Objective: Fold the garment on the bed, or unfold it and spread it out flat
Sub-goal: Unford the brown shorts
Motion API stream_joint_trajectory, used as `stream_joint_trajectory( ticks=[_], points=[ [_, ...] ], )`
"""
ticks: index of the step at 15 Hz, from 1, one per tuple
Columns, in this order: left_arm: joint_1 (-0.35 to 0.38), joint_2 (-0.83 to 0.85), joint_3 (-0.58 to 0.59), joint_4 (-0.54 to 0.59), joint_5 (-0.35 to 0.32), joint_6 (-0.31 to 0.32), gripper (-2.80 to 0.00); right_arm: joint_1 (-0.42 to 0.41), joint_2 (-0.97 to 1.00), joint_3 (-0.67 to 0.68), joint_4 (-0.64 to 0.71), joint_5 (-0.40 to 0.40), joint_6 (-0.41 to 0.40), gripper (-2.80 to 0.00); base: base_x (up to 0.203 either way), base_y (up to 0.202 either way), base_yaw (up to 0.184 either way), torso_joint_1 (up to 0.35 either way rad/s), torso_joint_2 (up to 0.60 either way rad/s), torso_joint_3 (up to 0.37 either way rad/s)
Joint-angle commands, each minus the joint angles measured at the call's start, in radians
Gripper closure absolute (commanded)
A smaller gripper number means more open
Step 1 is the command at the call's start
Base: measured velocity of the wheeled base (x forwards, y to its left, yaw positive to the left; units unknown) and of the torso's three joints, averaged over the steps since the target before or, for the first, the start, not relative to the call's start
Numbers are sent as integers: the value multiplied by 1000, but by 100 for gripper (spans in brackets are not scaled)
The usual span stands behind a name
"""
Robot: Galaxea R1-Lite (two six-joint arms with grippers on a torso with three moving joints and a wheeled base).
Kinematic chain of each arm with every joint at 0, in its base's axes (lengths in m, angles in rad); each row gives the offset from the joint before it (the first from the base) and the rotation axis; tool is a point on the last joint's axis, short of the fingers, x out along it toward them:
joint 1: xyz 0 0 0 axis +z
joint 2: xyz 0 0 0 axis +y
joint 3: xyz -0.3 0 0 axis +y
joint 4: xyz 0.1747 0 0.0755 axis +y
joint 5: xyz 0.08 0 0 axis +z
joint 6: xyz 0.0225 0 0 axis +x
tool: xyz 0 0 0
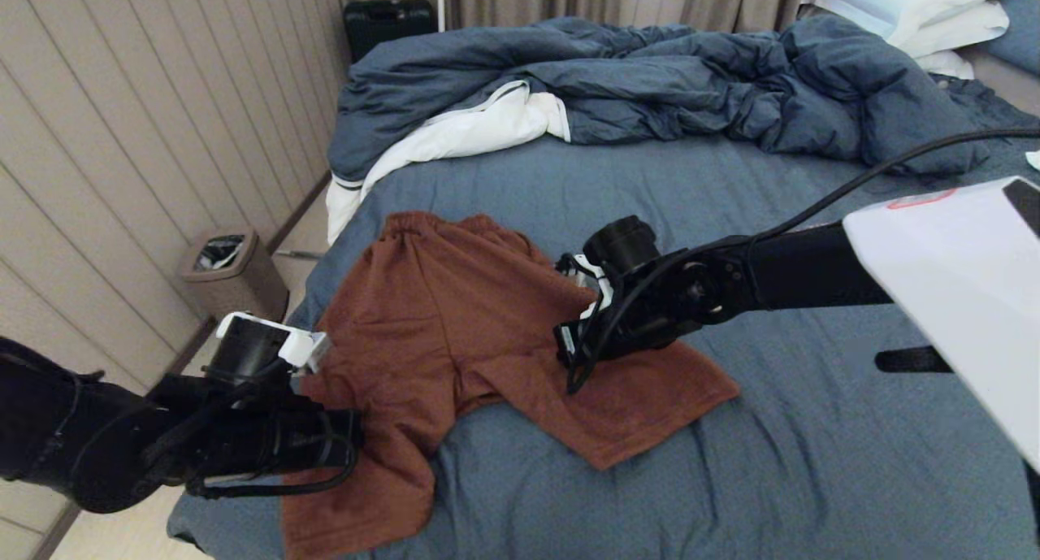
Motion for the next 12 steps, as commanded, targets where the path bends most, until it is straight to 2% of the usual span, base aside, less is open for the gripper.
stream_joint_trajectory(
  ticks=[1, 4, 7, 10, 12],
  points=[
    [71, 103, 21, -119, 5, 30, 0, -9, 36, -7, 2, 0, -3, 0, 0, 0, 0, 0, 0, 0],
    [237, 103, -73, -149, 4, 103, 0, -61, 32, 4, 2, -2, -10, 0, 0, 0, 0, 0, 0, 0],
    [367, 97, -190, -92, -2, 146, 0, -114, 29, 29, -1, -2, -28, 0, 0, 0, 0, 0, 0, 0],
    [432, 110, -254, -51, -27, 164, 0, -170, 22, 53, -14, -4, -38, 0, 0, 0, 0, 0, 0, 0],
    [432, 109, -251, -41, -46, 165, 0, -190, 15, 62, -20, -4, -41, 0, 0, 0, 0, 0, 0, 0]
  ],
)
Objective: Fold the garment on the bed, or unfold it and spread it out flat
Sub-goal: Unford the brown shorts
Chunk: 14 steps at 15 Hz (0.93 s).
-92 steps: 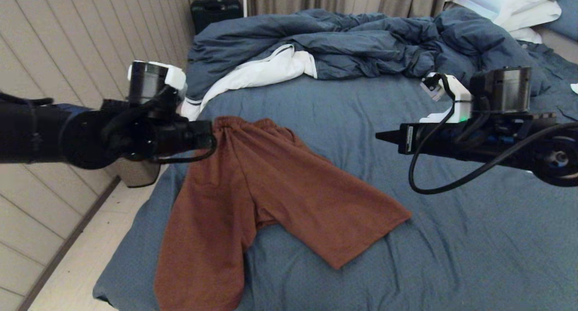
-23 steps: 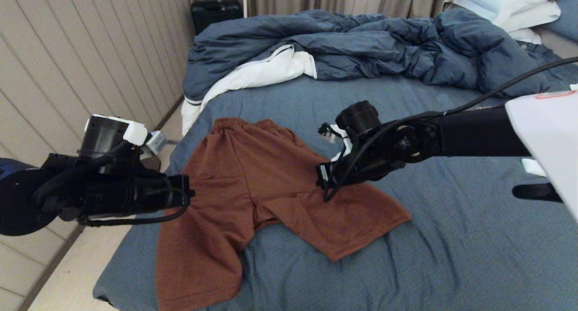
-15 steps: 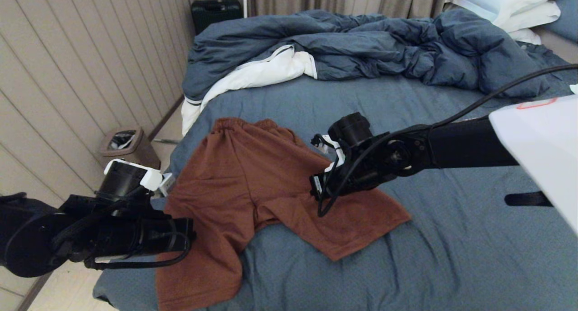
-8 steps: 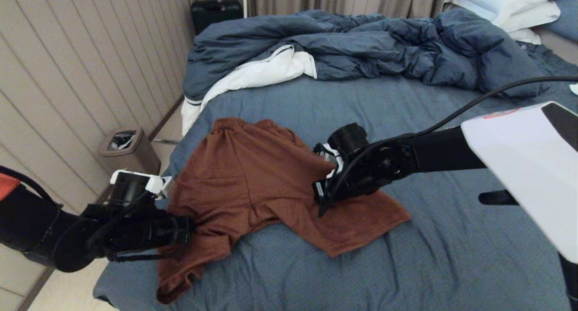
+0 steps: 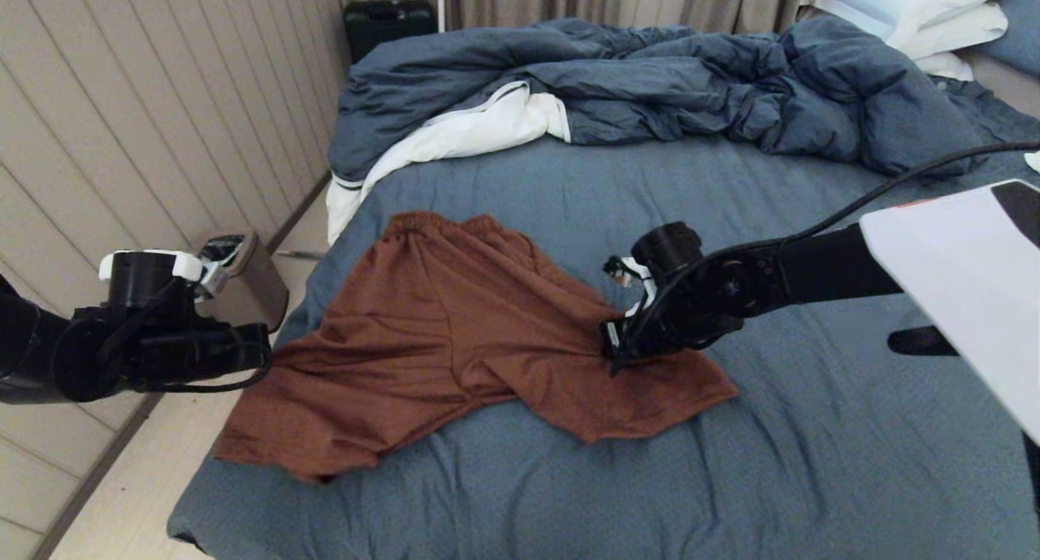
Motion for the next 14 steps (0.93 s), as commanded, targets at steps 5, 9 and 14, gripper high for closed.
stream_joint_trajectory(
  ticks=[5, 9, 14],
  points=[
    [10, -62, 35, 2, -13, -1, 0, -19, -54, 37, -20, -1, -1, 0, 0, 0, 0, 0, 0, 0],
    [10, -205, 73, 89, -35, 0, 0, -33, -156, 120, -22, -1, -3, 0, 0, 0, 0, 0, 0, 0],
    [28, -447, 94, 296, -101, 1, 0, -54, -342, 259, -67, 0, -15, 0, 0, 0, 0, 0, 0, 0]
  ],
)
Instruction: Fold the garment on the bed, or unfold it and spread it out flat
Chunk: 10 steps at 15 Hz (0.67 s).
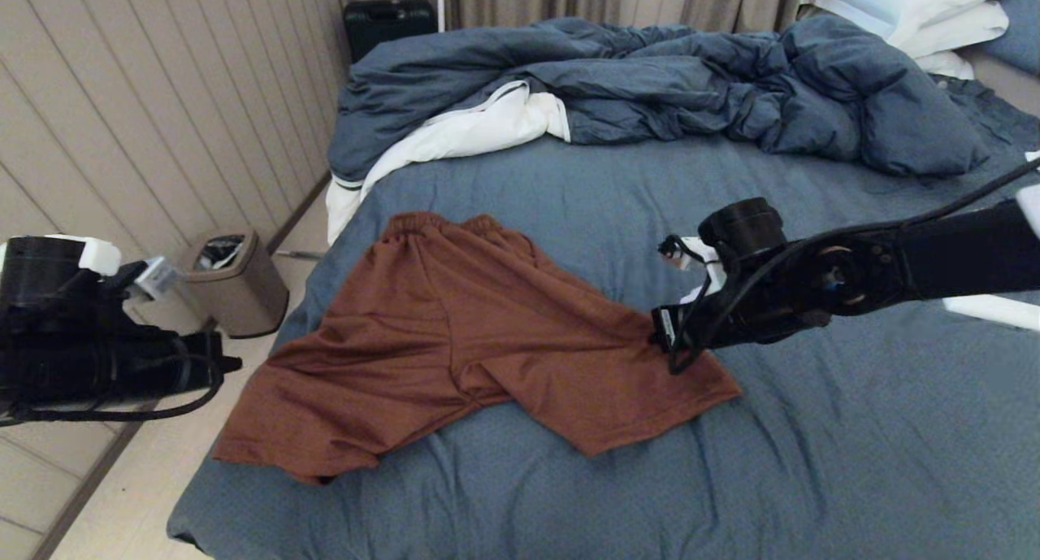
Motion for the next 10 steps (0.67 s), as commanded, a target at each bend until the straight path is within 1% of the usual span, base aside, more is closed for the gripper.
stream_joint_trajectory(
  ticks=[1, 3, 5, 7, 10],
  points=[
    [22, -184, 5, 53, 0, -1, 0, -3, -162, 67, -4, 3, 0, 0, 0, 0, 0, 0, 0, 0],
    [49, -339, 7, 117, 7, 2, 0, -18, -325, 148, -5, -1, 2, 0, 0, 0, 0, 0, 0, 0],
    [88, -507, 36, 208, 8, 12, 0, -36, -527, 271, -6, -35, 5, 0, 0, 0, 0, 0, 0, 0],
    [108, -682, 109, 288, 4, 17, 0, -47, -748, 423, -6, -114, 10, 0, 0, 0, 0, 0, 0, 0],
    [121, -931, 289, 348, 10, 21, 0, -57, -1097, 649, 1, -246, 16, 0, 0, 0, 0, 0, 0, 0]
  ],
)
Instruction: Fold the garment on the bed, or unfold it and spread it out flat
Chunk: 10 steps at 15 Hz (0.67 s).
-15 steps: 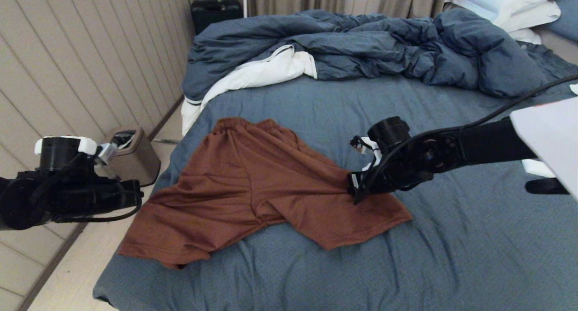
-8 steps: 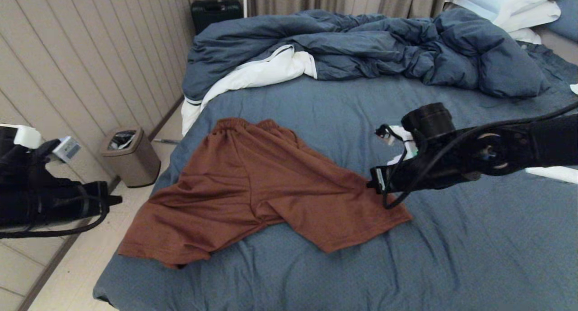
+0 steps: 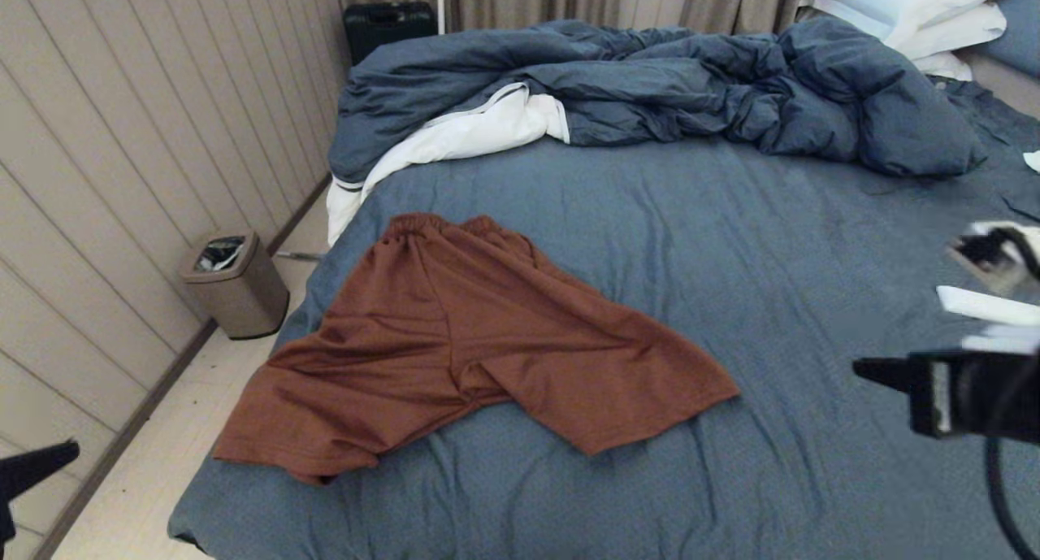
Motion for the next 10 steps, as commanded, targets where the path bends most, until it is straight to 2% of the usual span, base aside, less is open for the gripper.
stream_joint_trajectory(
  ticks=[1, 3, 5, 7, 9, 10],
  points=[
    [9, -277, 129, 22, 9, 0, 0, -13, -379, 174, 11, -97, 2, 0, 0, 0, 0, 0, 0, 0],
    [11, -419, 222, 36, 33, 15, 0, -45, -580, 271, 67, -172, 2, 0, 0, 0, 0, 0, 0, 0],
    [12, -521, 328, 39, 48, 44, 0, -130, -758, 347, 183, -207, 2, 0, 0, 0, 0, 0, 0, 0],
    [12, -557, 398, 15, 29, 54, 0, -244, -872, 413, 239, -197, 13, 0, 0, 0, 0, 0, 0, 0],
    [-3, -547, 433, -57, -28, 57, 0, -241, -1018, 453, 244, -162, -5, 0, 0, 0, 0, 0, 0, 0],
    [-33, -535, 431, -53, -44, 59, 0, -237, -1078, 487, 242, -126, -59, 0, 0, 0, 0, 0, 0, 0]
  ],
)
